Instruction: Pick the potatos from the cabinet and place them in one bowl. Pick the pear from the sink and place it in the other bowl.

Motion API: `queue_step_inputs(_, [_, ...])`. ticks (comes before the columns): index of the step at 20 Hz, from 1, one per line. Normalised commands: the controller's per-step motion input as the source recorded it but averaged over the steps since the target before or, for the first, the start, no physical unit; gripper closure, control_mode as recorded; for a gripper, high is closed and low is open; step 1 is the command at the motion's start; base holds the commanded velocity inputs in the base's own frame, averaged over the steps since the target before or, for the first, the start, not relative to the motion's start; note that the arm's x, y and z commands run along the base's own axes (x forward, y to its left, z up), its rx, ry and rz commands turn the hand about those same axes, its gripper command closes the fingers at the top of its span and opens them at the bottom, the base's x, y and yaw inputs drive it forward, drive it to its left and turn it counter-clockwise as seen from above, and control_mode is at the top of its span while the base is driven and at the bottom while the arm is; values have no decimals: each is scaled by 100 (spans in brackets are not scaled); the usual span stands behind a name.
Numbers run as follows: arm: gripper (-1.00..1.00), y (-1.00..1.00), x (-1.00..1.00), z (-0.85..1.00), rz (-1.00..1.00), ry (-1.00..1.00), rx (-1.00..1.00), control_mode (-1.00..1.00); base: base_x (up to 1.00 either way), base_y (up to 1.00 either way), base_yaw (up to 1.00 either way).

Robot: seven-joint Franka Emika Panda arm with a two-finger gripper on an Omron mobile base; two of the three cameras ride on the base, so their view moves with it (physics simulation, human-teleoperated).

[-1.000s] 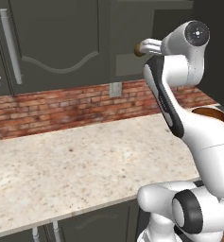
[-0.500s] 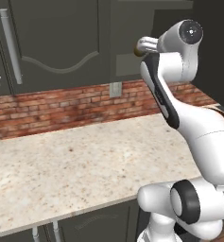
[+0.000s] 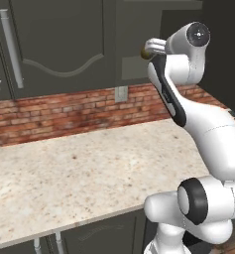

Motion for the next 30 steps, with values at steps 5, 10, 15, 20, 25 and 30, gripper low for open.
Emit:
queue_step_inputs(5, [-100, -22, 40, -3, 0, 0, 0, -100, 0, 0, 0])
queue_step_inputs(10, [-100, 0, 39, -3, 0, 0, -1, -100, 0, 0, 0])
queue_step_inputs(15, [-100, 2, 38, -10, 0, 1, -3, -100, 0, 0, 0])
queue_step_inputs(20, [-100, 3, 51, -13, 0, 4, -4, -100, 0, 0, 0])
queue_step_inputs(25, [-100, 5, 62, -12, 0, 6, -1, -100, 0, 0, 0])
queue_step_inputs(30, [-100, 0, 66, -7, 0, 4, 0, -100, 0, 0, 0])
